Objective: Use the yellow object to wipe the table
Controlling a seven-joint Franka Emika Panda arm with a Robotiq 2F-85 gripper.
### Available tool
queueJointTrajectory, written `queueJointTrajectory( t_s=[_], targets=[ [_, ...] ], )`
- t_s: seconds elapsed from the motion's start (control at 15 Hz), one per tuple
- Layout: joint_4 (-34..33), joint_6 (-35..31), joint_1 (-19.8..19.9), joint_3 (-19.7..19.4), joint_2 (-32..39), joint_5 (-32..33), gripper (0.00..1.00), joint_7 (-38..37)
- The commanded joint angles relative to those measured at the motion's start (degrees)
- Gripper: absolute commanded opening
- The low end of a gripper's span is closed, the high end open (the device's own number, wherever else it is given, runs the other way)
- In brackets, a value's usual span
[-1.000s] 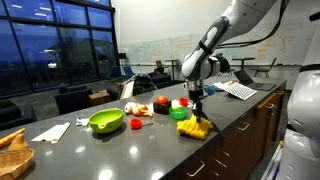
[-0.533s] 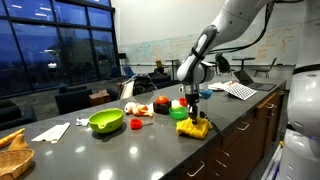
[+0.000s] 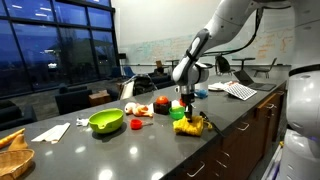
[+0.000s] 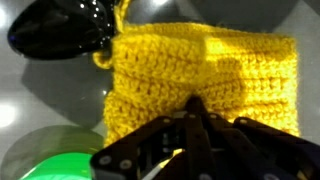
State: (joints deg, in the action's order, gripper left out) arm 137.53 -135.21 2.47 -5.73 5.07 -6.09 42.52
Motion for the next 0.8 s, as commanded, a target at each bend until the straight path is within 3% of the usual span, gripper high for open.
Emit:
queueJointTrajectory(
  t_s=[0.0,0.27,0.73],
  targets=[
    [-4.8,0.4,1.6,2.3,3.6,-4.2,0.0,5.2],
    [-10.3,3.5,2.6,4.5,7.6,-9.6,0.0,10.2],
    [-21.2,9.1,2.9,7.4,14.8,-8.7,0.0,10.1]
  ],
)
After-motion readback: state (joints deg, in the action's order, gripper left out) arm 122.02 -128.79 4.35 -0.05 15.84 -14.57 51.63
